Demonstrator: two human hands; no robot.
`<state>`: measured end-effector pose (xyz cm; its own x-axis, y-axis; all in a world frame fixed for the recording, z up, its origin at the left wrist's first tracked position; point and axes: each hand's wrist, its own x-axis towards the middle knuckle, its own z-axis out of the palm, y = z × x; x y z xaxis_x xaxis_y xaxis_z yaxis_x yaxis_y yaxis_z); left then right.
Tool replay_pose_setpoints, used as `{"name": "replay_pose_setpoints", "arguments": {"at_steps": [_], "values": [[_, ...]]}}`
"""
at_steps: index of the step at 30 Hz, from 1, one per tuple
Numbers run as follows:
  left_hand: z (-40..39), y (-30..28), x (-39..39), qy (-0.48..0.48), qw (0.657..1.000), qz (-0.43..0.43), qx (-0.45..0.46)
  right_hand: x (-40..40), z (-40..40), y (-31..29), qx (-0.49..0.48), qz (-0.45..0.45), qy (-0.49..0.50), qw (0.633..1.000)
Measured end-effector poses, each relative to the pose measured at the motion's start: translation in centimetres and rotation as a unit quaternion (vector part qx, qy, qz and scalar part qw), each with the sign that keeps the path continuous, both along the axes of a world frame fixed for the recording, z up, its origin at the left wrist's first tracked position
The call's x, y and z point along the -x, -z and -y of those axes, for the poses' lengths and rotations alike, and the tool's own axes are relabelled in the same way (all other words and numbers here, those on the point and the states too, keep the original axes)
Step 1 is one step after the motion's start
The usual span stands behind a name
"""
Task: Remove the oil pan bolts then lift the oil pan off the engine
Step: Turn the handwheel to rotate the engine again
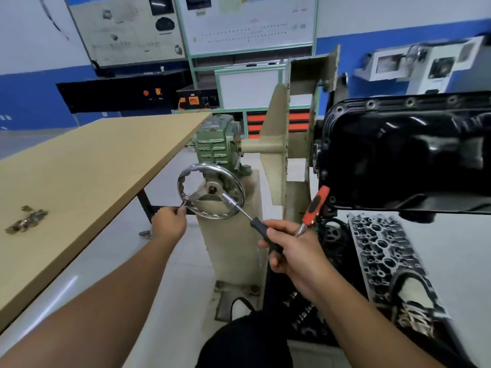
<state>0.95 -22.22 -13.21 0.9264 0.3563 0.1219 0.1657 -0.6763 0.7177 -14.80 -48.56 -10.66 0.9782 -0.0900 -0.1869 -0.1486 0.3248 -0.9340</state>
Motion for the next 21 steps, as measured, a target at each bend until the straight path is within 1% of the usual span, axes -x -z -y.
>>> {"name": "replay_pose_setpoints", "arguments": {"at_steps": [4,9,11,12,13,14,16,17,21], "values": [[1.7,0.5,-0.7,-0.043,0.997,-0.051,-0.031,-0.2,0.3,0.1,-0.007,0.013,-0.006,1.0],[1.7,-0.3,-1.0,-0.002,0.99,-0.101,-0.101,0.2,1.3,0.3,-0.026,0.0,0.013,1.0],[1.7,-0.6,-0.9,-0.006,0.989,-0.114,-0.093,0.6,1.5,0.4,-0.058,-0.014,0.027,0.998],[1.7,-0.6,-0.8,-0.013,0.989,-0.123,-0.077,0.9,1.6,0.4,-0.069,-0.019,0.03,0.997],[1.7,-0.6,-0.6,-0.028,0.99,-0.13,-0.035,1.2,1.6,0.4,-0.073,-0.022,0.029,0.997],[1.8,-0.6,-0.5,-0.041,0.989,-0.137,0.029,1.4,1.7,0.4,-0.073,-0.022,0.028,0.997],[1.6,-0.5,-0.2,-0.051,0.975,-0.147,0.161,1.8,2.1,0.3,-0.059,-0.016,0.023,0.998],[1.4,-0.6,-0.2,-0.046,0.967,-0.152,0.198,1.9,2.4,0.2,-0.049,-0.011,0.02,0.999],[1.5,-0.6,-0.1,-0.056,0.949,-0.15,0.273,2.3,3.0,-0.2,-0.026,0.007,-0.003,1.0]]}}
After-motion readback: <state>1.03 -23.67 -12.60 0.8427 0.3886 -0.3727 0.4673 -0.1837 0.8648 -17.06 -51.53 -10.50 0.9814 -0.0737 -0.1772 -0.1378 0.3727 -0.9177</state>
